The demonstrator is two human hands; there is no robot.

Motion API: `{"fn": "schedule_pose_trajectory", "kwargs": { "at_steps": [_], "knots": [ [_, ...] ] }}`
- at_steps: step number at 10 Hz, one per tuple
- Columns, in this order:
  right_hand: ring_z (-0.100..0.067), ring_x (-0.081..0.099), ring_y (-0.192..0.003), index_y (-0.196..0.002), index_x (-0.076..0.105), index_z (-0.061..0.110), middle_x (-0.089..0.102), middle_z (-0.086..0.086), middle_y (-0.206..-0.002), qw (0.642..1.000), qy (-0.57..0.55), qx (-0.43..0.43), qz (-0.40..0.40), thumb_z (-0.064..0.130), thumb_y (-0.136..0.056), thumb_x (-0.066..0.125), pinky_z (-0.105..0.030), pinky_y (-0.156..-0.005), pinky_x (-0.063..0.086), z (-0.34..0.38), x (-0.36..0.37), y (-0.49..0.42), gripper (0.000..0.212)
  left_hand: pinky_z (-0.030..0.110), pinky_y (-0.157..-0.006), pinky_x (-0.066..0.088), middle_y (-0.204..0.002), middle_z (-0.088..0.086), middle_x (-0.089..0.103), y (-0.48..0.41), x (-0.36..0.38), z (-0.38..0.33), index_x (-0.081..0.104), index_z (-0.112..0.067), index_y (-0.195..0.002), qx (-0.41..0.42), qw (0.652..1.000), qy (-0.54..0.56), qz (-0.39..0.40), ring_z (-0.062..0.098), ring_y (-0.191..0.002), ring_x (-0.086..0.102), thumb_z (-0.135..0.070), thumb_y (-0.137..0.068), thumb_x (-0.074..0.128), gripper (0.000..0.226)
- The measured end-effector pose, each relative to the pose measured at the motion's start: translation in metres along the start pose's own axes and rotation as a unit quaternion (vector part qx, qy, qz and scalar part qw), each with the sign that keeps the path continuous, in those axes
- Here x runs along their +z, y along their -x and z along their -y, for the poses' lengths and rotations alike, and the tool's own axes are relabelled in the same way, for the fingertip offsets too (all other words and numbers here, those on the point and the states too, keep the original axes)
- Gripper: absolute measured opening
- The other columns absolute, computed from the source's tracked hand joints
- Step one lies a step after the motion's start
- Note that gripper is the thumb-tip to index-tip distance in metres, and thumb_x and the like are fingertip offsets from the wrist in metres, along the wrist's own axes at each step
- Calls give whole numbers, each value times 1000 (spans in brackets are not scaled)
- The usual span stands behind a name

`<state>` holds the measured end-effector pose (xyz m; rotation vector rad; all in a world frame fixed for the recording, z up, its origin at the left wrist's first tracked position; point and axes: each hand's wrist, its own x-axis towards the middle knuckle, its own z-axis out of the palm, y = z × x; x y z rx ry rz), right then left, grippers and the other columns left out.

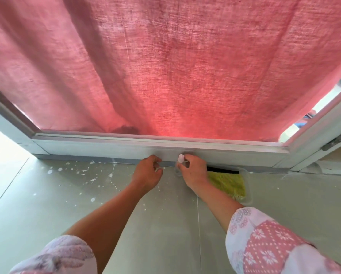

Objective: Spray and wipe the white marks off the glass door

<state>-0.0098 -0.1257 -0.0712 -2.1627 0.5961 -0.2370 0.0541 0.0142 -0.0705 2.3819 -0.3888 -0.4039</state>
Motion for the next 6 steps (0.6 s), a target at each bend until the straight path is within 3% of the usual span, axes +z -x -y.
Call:
{"fn": "schedule_pose_trajectory", "kwargs": {
  "at_steps": [2,3,6],
  "knots": [
    [-20,56,-85,-97,67,8,65,-9,-97,999,28,17,-19,19,-86,67,-26,-71,38,-2,3,-5,15,26,-85,46,-108,6,63,2,-8,-1,59,-12,-117,26,1000,-5,1,20,-96,59,-15,-88,63,30],
    [-19,57,-90,-102,66,8,63,-6,-100,999,27,3,-24,21,-81,73,-23,-77,40,2,0,-7,26,26,-86,46,-108,5,62,3,-14,-6,58,-12,-118,37,999,-13,-7,19,-97,58,-15,-88,62,30],
    [-20,55,-102,-110,61,9,60,-7,-109,997,40,-57,-22,31,-87,66,-29,-87,42,49,-35,0,32,30,-91,46,-114,4,62,29,-50,-32,57,-14,-120,73,996,-39,-40,18,-102,58,-19,-89,63,32]
  ]
}}
